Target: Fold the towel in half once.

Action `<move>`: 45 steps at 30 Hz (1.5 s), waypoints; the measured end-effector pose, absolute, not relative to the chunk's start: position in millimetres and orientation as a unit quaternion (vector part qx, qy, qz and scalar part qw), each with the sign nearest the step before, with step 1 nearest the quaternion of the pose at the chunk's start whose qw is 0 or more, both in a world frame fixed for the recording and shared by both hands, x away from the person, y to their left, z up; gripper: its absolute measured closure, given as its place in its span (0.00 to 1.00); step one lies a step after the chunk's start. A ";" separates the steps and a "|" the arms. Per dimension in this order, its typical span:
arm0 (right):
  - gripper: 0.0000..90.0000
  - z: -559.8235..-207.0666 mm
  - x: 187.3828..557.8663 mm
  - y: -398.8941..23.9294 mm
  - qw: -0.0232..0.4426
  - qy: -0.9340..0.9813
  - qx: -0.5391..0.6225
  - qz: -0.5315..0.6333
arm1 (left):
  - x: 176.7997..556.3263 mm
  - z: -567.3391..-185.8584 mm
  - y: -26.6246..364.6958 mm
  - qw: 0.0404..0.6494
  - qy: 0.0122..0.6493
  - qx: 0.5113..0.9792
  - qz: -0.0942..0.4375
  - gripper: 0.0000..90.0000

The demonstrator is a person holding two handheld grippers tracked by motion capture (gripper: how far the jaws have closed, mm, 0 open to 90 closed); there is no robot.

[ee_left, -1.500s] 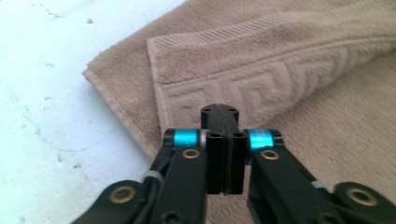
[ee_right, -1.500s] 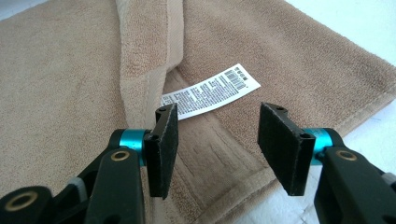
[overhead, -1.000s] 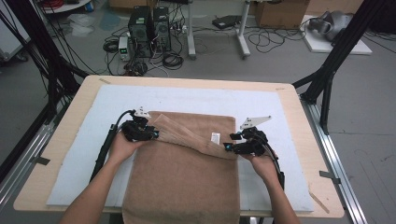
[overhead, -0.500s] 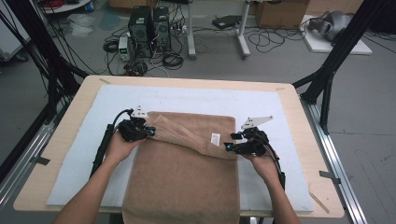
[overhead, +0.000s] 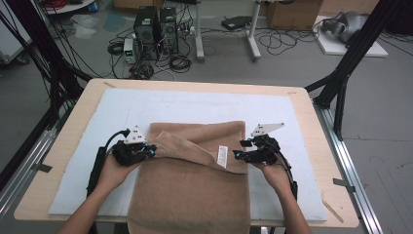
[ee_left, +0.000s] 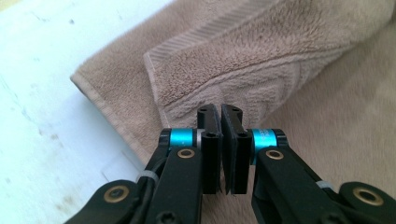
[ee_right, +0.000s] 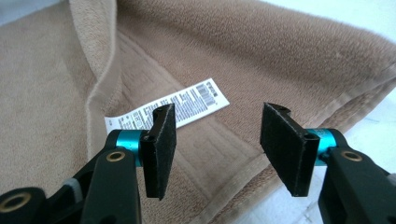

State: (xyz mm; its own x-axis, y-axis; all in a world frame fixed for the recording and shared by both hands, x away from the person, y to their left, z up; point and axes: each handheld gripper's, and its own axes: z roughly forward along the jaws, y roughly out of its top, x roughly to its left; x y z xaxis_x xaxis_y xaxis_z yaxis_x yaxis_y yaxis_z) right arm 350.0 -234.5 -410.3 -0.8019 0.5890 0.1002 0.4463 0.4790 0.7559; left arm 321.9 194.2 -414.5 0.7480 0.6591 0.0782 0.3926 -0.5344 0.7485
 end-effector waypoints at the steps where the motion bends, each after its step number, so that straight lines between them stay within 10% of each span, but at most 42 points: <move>1: 0.50 -411.2 349.6 -233.5 0.085 0.856 0.302 0.410 | 320.4 -417.2 195.5 0.372 0.307 0.859 0.175 0.95; 14: 0.50 -426.0 339.3 -223.0 0.067 0.870 0.280 0.399 | 305.5 -429.2 211.8 0.376 0.306 0.860 0.162 0.91; 26: 0.64 -439.1 338.3 -218.4 0.058 0.885 0.263 0.379 | 338.7 -423.3 206.2 0.384 0.347 0.845 0.136 0.60; 33: 0.89 -440.1 341.1 -219.8 0.045 0.884 0.258 0.386 | 342.7 -430.5 199.8 0.376 0.330 0.857 0.123 0.88; 45: 0.95 -423.2 334.8 -222.6 0.046 0.885 0.236 0.399 | 318.6 -405.1 209.4 0.418 0.312 0.835 0.174 0.92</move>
State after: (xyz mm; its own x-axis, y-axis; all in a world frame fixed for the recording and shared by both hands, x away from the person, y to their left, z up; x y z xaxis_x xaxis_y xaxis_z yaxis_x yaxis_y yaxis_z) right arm 334.8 -222.6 -423.2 -0.8840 0.4554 0.1062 0.3813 0.5706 0.7274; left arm 318.6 209.4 -405.1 0.7447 0.6667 0.0297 0.3755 -0.4554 0.8072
